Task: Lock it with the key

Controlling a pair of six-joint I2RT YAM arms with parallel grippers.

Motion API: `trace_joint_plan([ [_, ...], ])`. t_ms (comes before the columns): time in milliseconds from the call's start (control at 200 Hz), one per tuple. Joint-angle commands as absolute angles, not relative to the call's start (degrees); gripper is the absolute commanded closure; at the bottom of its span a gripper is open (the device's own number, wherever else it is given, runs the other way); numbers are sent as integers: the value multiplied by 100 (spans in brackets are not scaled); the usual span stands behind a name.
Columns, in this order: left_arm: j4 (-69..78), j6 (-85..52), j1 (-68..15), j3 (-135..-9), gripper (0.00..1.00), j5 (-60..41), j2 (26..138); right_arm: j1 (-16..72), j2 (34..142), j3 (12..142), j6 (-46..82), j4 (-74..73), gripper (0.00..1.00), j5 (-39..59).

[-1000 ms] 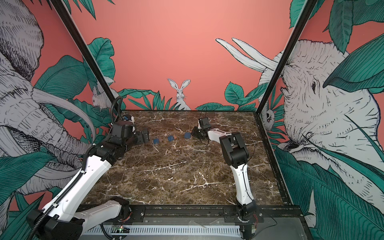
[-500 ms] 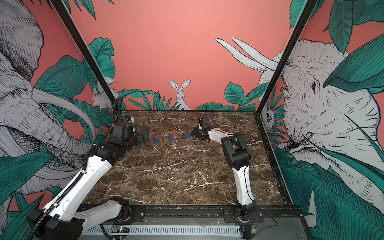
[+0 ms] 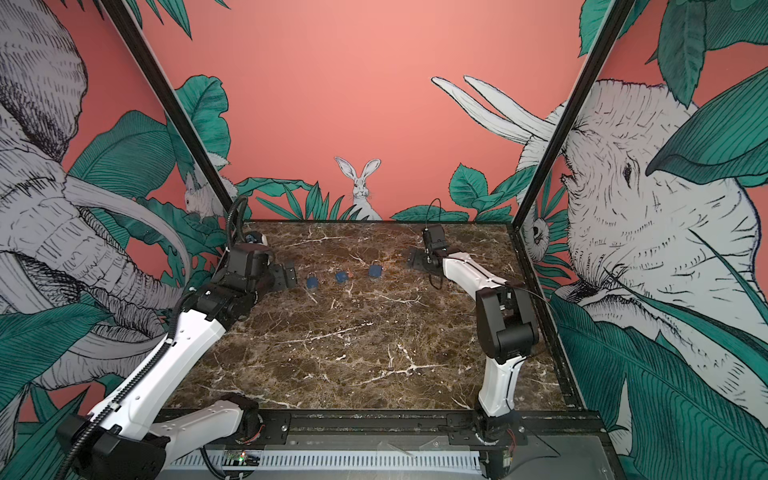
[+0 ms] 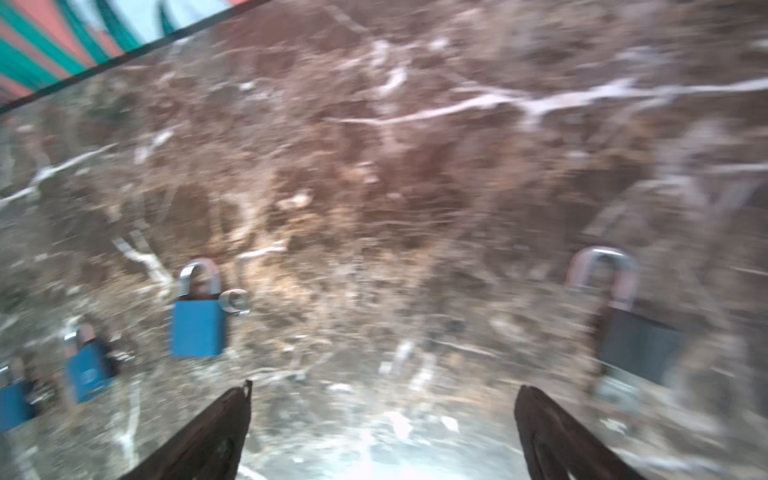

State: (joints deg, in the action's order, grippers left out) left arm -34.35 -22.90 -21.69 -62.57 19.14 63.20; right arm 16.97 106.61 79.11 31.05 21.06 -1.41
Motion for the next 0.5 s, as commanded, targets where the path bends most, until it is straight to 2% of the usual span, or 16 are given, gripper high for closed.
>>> trace_joint_plan([
  [0,-3361,-2250,-2142,-6217,1,1900,6387,1497,10521,7779,2950,2758,1,-850],
  [495,-3147,-2621,-2140,-5982,1,1923,6474,1033,11304,8246,2668,3476,1,-1180],
])
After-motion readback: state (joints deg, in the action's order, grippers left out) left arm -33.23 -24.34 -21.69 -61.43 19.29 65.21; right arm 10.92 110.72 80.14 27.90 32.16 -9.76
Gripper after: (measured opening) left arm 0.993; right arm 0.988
